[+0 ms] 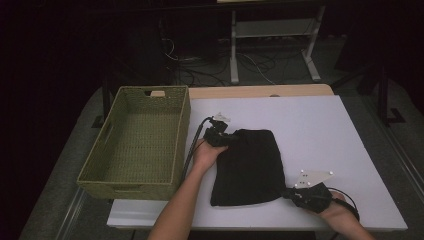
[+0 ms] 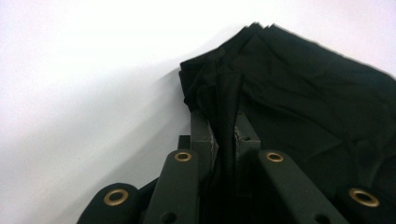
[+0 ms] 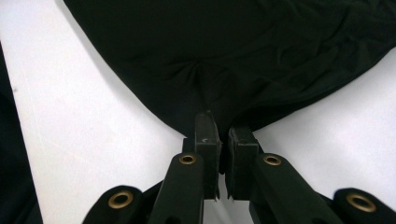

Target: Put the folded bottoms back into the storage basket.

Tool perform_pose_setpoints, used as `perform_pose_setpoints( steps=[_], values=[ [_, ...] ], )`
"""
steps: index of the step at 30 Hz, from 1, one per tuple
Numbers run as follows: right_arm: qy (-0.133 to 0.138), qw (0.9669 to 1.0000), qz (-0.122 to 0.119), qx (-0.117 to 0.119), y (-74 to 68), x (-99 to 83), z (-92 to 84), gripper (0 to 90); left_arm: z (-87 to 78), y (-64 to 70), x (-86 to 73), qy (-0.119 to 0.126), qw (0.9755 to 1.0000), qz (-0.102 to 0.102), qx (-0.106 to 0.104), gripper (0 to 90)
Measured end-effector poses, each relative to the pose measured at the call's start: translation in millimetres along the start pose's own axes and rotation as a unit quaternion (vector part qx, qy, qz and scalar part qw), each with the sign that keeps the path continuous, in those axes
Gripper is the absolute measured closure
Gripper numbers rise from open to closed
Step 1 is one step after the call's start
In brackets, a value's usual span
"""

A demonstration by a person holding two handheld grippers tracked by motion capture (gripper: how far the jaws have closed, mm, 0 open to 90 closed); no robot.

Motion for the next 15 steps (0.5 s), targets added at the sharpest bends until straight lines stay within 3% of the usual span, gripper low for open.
perform_pose_setpoints(
  steps=[7,15],
  values=[
    [0.051,0.9986,0.007,0.011,4.3,19.6,-9.6,84.8,-12.5,4.3,14.0,0.025,0.9995,-0.012,-0.015,83.3],
    [0.107,0.9941,-0.004,0.014,9.0,57.9,-23.1,85.1,-35.8,13.3,45.4,0.039,0.9991,0.0,-0.017,83.4]
  ],
)
Point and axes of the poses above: each handheld gripper's, and its own axes: z roughly forward along the jaws, x roughly out of its top, y roughly to its right, the point moved 5 cm from there along z, roughly forward along the jaws, and after that the axes turned 12 degrees about x, right-handed, at the moved point
